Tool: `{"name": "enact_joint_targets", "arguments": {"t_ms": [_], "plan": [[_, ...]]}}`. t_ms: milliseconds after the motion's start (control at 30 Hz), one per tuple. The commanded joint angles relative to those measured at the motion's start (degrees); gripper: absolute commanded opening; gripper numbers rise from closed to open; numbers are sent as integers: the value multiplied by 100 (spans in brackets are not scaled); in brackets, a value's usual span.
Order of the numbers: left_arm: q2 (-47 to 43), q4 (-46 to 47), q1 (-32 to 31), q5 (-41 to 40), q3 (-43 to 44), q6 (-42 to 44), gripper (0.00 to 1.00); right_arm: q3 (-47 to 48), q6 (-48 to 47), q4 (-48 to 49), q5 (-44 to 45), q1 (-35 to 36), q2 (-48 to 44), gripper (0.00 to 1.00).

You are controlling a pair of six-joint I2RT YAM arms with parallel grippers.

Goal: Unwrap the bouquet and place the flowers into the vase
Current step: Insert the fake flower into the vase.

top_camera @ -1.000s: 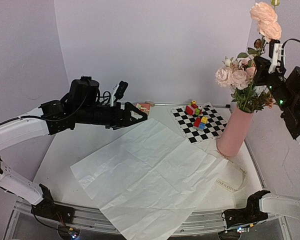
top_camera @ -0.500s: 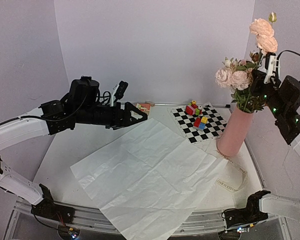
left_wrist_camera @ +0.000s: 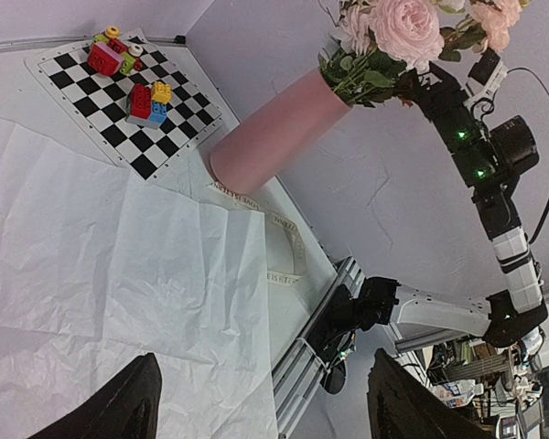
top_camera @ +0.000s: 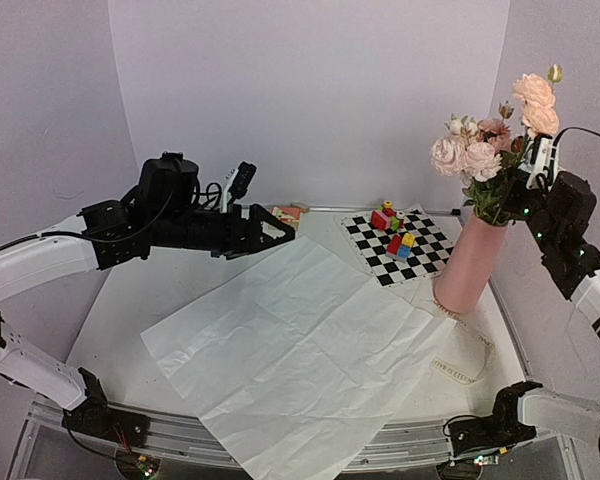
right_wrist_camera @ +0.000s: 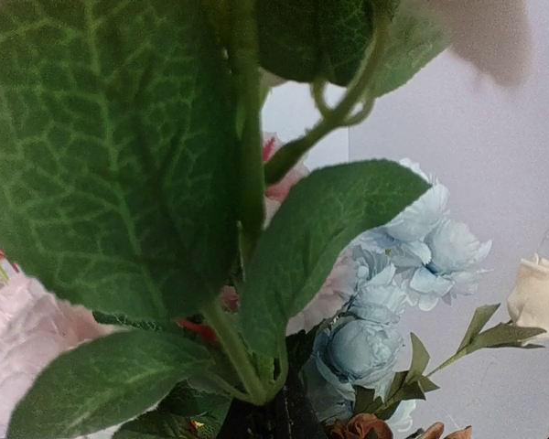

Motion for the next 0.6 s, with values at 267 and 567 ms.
{"name": "enact_joint_targets", "arguments": {"t_ms": [267, 567], "plan": [[-213, 152, 11, 26, -107, -38, 79, -339, 398, 100, -57, -70, 37, 0], [-206, 154, 11, 27, -123, -47, 79, -712, 544, 5, -142, -73, -22, 0]]}}
